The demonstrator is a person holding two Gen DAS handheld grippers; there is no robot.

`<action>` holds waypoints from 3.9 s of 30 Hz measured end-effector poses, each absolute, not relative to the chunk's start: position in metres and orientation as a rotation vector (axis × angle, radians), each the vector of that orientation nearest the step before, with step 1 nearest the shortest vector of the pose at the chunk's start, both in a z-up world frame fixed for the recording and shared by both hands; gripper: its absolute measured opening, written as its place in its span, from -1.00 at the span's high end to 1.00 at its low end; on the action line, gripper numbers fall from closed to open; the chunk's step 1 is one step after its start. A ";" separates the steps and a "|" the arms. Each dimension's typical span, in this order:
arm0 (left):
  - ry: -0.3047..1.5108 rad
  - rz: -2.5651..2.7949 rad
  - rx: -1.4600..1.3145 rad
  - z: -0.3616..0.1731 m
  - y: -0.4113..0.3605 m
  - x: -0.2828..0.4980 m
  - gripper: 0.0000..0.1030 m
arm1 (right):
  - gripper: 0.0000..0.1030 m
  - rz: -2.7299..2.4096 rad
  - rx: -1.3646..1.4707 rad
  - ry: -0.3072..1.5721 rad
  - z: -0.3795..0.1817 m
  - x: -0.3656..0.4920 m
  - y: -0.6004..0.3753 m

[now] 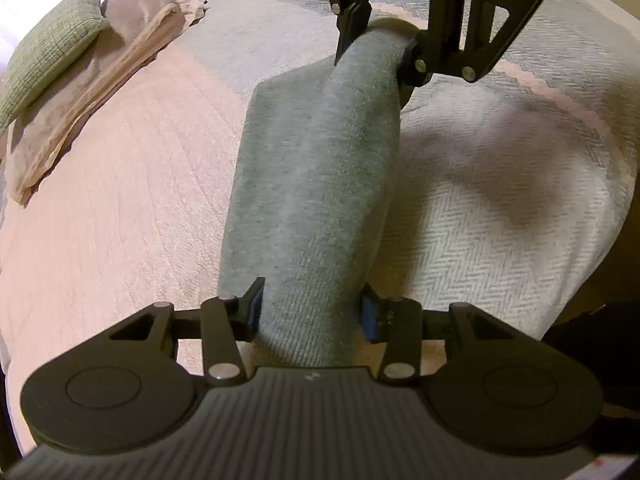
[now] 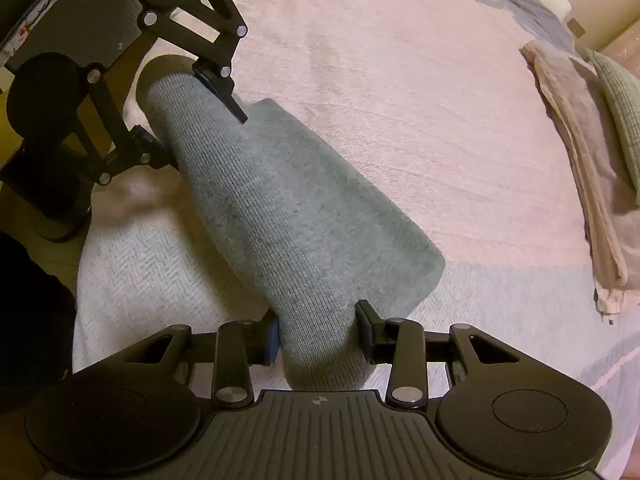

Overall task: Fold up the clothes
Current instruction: 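Lift the grey bundle with both grippers and carry it toward the dark clothes stack, then lower the grey bundle onto the dark clothes stack with both grippers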

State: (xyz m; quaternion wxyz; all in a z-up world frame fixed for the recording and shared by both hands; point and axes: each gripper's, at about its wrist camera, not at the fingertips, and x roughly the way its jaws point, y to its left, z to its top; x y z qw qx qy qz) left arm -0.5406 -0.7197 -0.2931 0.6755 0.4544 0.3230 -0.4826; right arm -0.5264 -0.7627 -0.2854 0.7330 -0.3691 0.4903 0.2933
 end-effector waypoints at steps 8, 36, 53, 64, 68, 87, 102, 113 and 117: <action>0.696 -1.120 1.028 -0.287 -0.710 -0.546 0.32 | 0.30 0.607 -0.878 1.015 -0.287 -0.555 -0.749; 0.583 -1.292 1.087 -0.234 -0.696 -0.553 0.34 | 0.34 0.455 -1.037 0.924 -0.267 -0.602 -0.731; 0.058 -1.659 1.274 -0.125 -0.816 -0.625 0.33 | 0.35 -0.094 -0.824 1.038 -0.133 -0.702 -0.811; -0.350 -1.743 1.301 -0.073 -1.026 -0.673 0.33 | 0.34 -0.448 -0.791 0.994 -0.064 -0.728 -0.992; -0.419 -1.735 1.332 -0.082 -1.118 -0.682 0.33 | 0.34 -0.496 -0.789 0.989 -0.067 -0.720 -1.075; -0.447 -1.787 1.494 -0.284 -1.200 -0.677 0.33 | 0.28 -0.515 -0.755 1.069 -0.222 -0.707 -1.148; -0.423 -1.775 1.414 -0.285 -1.171 -0.674 0.27 | 0.19 -0.531 -0.783 1.105 -0.204 -0.711 -1.117; -0.046 -1.818 1.177 -0.220 -1.152 -0.636 0.25 | 0.13 -0.610 -0.390 1.067 -0.150 -0.748 -1.087; 0.092 -1.809 1.011 -0.196 -1.174 -0.635 0.25 | 0.39 -0.680 -0.135 0.904 -0.118 -0.744 -1.105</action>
